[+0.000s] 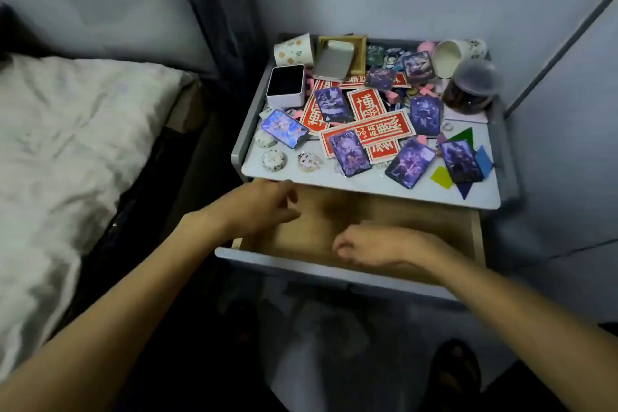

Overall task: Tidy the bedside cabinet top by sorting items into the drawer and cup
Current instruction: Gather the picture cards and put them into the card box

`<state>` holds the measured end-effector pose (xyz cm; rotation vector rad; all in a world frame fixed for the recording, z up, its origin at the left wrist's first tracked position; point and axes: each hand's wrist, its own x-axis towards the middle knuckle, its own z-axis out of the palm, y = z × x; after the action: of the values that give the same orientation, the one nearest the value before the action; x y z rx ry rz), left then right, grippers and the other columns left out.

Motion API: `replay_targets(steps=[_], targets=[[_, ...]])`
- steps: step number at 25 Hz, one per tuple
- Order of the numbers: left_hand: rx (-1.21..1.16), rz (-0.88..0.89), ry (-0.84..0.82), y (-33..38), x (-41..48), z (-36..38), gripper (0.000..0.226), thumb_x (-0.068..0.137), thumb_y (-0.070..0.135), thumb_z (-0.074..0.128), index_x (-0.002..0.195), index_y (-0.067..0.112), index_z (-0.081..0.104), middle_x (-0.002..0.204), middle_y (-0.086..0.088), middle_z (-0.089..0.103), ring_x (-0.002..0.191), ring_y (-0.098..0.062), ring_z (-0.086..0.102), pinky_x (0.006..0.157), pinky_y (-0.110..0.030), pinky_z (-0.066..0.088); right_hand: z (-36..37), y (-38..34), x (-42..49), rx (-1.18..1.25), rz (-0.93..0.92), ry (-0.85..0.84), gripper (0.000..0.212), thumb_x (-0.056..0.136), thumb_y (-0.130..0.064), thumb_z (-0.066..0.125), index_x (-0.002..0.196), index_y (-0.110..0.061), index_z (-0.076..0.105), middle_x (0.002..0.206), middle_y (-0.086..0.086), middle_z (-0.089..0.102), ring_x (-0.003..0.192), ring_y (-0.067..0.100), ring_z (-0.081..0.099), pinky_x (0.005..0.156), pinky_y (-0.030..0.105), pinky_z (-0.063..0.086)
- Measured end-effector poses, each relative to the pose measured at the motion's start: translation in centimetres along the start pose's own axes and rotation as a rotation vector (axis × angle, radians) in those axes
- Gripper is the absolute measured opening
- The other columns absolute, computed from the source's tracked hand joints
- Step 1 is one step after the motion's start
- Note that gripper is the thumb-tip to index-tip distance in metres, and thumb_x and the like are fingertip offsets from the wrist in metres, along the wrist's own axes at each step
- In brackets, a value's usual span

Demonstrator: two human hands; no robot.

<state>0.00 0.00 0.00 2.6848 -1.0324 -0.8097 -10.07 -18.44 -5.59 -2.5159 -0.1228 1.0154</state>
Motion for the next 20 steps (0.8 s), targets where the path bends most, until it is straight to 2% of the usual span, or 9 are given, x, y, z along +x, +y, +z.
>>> replay_targets(steps=[2,3,4,6,9,11,14,18,20], targets=[[-0.048,-0.047,-0.048,-0.2,-2.3,1.3,0.028,0.093,0.035,0.061,0.117,0.020,0.058,0.113,-0.002,0.064,0.099,-0.016,0.059,0.087,-0.028,0.047,1.7,-0.8,-0.8,0.063,-0.013,0.016,0.025,0.097,-0.017,0.045,0.099,-0.008,0.067,0.102,0.007,0.069,0.094,0.025,0.061,0.088,0.034,0.048],[-0.056,-0.051,-0.077,-0.2,-3.6,2.1,0.030,0.093,0.035,0.062,0.119,0.019,0.058,0.113,-0.002,0.065,0.100,-0.016,0.060,0.088,-0.028,0.046,2.8,-1.2,-1.4,0.077,-0.015,0.045,0.024,0.095,-0.015,0.046,0.082,-0.008,0.065,0.087,0.006,0.066,0.081,0.024,0.058,0.077,0.033,0.047],[-0.064,-0.065,-0.101,-0.1,-4.6,2.5,0.032,0.093,0.036,0.062,0.120,0.019,0.059,0.114,-0.002,0.065,0.102,-0.017,0.060,0.090,-0.028,0.046,3.3,-1.5,-1.8,0.070,0.004,0.084,0.029,0.094,-0.013,0.047,0.067,-0.011,0.056,0.072,0.004,0.057,0.068,0.021,0.050,0.067,0.031,0.043],[-0.081,-0.082,-0.116,-0.2,-6.2,3.0,0.033,0.094,0.037,0.061,0.121,0.019,0.059,0.109,0.000,0.068,0.102,-0.015,0.062,0.093,-0.028,0.046,4.4,-2.1,-2.5,0.129,0.041,0.129,0.038,0.094,-0.012,0.048,0.057,-0.016,0.041,0.062,0.003,0.042,0.060,0.017,0.038,0.059,0.031,0.033],[-0.092,-0.071,-0.036,-0.4,-8.1,2.8,0.031,0.093,0.040,0.062,0.118,0.021,0.060,0.107,0.001,0.070,0.099,-0.014,0.063,0.091,-0.026,0.047,5.5,-2.5,-3.5,0.131,0.020,0.112,0.030,0.095,-0.014,0.051,0.065,-0.011,0.050,0.070,0.011,0.047,0.067,0.019,0.041,0.065,0.033,0.036],[-0.082,-0.072,0.012,-0.6,-9.0,2.8,0.032,0.093,0.042,0.062,0.118,0.021,0.059,0.113,-0.002,0.069,0.101,-0.017,0.064,0.090,-0.029,0.049,5.8,-2.8,-3.8,0.117,0.006,0.062,0.021,0.096,-0.017,0.053,0.087,-0.006,0.067,0.086,0.014,0.065,0.076,0.017,0.050,0.076,0.035,0.045],[-0.059,-0.067,0.030,-1.2,-9.6,3.1,0.036,0.093,0.042,0.062,0.120,0.020,0.059,0.118,-0.005,0.068,0.106,-0.020,0.062,0.092,-0.031,0.048,6.3,-3.1,-3.9,0.123,-0.021,0.000,0.024,0.097,-0.020,0.056,0.112,-0.007,0.070,0.109,0.009,0.070,0.088,0.012,0.056,0.085,0.031,0.047],[-0.081,-0.048,0.084,-1.3,-8.8,2.4,0.037,0.093,0.042,0.063,0.120,0.018,0.060,0.118,-0.004,0.067,0.109,-0.020,0.061,0.095,-0.033,0.047,7.1,-3.2,-3.4,0.323,-0.003,-0.079,0.019,0.097,-0.015,0.055,0.108,-0.007,0.068,0.089,0.002,0.064,0.076,0.009,0.053,0.070,0.023,0.045],[-0.112,-0.040,0.150,-1.3,-7.8,1.8,0.034,0.093,0.041,0.062,0.118,0.019,0.062,0.113,-0.003,0.069,0.103,-0.019,0.063,0.093,-0.035,0.049,6.8,-3.3,-3.3,0.461,0.034,-0.136,0.014,0.099,-0.014,0.053,0.103,-0.008,0.064,0.083,0.003,0.059,0.073,0.009,0.052,0.069,0.023,0.045]])
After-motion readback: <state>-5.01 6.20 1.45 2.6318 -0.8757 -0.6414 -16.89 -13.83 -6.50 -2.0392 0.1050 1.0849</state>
